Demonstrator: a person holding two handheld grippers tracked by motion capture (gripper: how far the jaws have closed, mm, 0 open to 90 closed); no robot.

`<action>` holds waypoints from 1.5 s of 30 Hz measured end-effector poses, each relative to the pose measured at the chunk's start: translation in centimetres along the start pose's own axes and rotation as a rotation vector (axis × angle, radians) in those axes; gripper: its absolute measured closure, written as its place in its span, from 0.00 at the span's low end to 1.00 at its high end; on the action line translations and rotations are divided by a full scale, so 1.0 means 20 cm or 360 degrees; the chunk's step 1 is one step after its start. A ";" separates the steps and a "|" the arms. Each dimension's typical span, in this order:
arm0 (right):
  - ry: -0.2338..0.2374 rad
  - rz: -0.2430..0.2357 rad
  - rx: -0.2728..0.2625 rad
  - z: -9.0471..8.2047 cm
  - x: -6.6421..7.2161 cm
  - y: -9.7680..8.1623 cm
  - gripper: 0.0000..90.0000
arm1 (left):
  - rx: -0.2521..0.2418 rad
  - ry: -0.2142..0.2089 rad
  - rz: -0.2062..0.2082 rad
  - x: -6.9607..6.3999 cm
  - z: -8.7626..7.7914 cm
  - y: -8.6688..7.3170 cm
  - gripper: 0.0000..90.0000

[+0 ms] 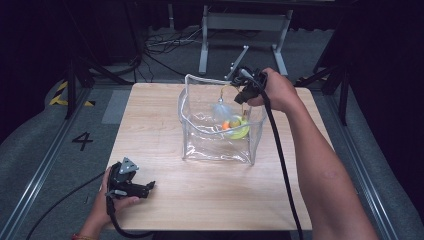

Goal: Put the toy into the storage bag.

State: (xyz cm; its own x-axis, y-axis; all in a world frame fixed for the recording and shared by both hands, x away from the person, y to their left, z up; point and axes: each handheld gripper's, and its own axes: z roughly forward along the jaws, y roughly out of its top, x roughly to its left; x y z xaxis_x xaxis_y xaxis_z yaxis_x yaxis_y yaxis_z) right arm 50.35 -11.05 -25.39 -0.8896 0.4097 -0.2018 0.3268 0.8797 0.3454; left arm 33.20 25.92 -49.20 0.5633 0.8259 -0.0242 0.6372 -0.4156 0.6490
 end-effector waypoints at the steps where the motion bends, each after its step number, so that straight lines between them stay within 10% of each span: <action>1: 0.0015 0.0001 0.0012 0.03 0.00 -0.01 0.98 | 0.0000 0.0004 0.0000 0.00 0.00 0.00 0.00; 27: 0.0045 0.0045 0.0104 0.08 -0.03 -0.11 0.96 | -0.0006 0.0001 0.0008 0.00 0.00 0.00 0.00; 45: -0.0067 0.0100 -0.0081 0.00 -0.01 -0.18 0.70 | -0.0012 0.0001 0.0015 0.00 0.00 0.00 0.00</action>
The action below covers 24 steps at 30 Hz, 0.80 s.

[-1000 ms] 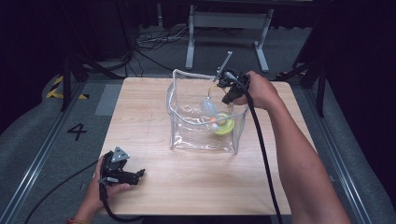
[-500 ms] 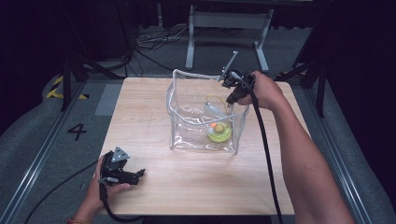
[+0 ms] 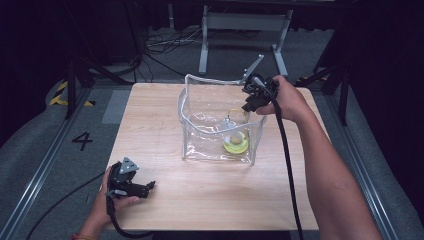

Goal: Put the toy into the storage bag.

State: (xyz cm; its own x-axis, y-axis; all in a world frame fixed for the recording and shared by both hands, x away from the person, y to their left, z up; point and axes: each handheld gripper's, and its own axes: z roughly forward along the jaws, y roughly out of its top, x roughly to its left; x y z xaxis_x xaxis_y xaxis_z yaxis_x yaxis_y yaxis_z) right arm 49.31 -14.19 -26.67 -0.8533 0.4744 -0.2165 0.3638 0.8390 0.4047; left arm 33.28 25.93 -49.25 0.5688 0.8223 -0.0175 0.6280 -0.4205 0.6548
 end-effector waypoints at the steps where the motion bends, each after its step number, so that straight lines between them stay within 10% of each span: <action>1: -0.0015 0.0004 -0.0010 -0.01 0.00 0.00 0.66 | 0.0002 -0.0003 -0.0003 0.00 0.00 0.00 0.00; 24: -0.0257 0.0096 -0.0252 -0.15 0.03 -0.12 0.28 | 0.0007 0.0000 -0.0005 0.00 0.00 0.00 0.00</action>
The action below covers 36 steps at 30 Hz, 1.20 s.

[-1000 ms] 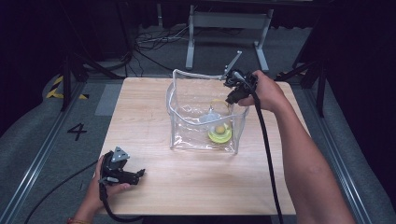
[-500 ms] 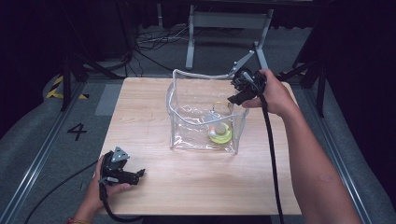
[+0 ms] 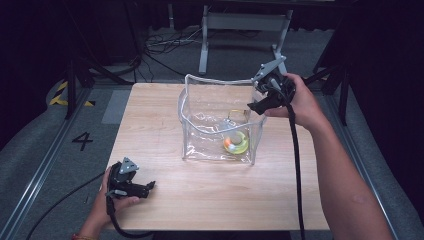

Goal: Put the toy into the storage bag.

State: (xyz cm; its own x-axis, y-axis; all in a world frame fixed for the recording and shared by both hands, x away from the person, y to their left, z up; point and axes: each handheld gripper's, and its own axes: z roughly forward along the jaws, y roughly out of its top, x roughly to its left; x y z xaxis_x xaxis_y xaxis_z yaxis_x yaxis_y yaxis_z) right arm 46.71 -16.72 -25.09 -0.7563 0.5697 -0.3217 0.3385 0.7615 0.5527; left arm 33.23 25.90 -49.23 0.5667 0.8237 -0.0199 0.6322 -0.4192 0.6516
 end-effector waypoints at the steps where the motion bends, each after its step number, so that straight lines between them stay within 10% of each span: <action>1: -0.0007 0.0007 -0.0026 -0.01 0.00 -0.02 0.27 | -0.0002 0.0000 0.0001 0.00 0.00 0.00 0.00; 36: -0.0196 0.0075 -0.0163 -0.23 0.01 -0.45 0.25 | -0.0003 0.0008 -0.0014 0.00 0.00 0.00 0.00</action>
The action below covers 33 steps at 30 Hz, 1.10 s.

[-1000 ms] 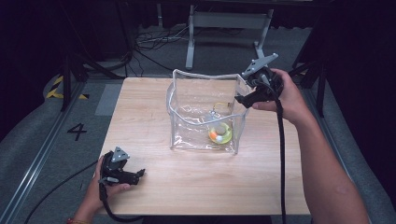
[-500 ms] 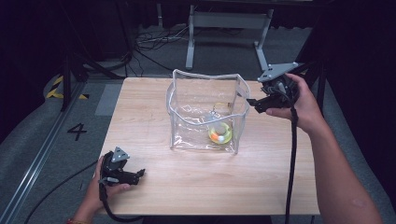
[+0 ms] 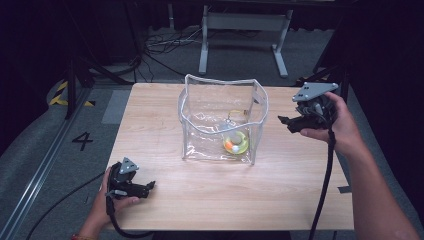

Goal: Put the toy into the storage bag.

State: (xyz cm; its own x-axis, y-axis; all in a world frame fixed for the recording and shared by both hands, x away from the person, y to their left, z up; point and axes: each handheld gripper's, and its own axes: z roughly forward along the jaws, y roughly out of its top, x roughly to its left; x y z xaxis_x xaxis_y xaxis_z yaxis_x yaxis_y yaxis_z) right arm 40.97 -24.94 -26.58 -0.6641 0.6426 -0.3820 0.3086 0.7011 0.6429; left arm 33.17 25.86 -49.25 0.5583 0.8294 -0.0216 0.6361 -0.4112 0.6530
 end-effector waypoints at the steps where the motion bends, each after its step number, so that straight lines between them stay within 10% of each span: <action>1: -0.0001 -0.0005 0.0005 0.00 0.00 -0.02 0.25 | 0.0001 0.0000 0.0001 0.00 0.00 0.00 0.00; 33: 0.0068 0.0091 0.0196 0.21 0.23 -0.64 0.23 | 0.0001 0.0000 0.0000 0.00 0.00 0.00 0.00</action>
State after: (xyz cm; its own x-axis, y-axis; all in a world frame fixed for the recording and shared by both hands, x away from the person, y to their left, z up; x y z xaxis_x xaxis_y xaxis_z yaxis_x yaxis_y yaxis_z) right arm 36.78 -29.75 -39.36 -0.6707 0.6707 -0.3167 0.4264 0.6980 0.5753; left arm 33.16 25.85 -49.25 0.5582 0.8294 -0.0219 0.6366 -0.4112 0.6525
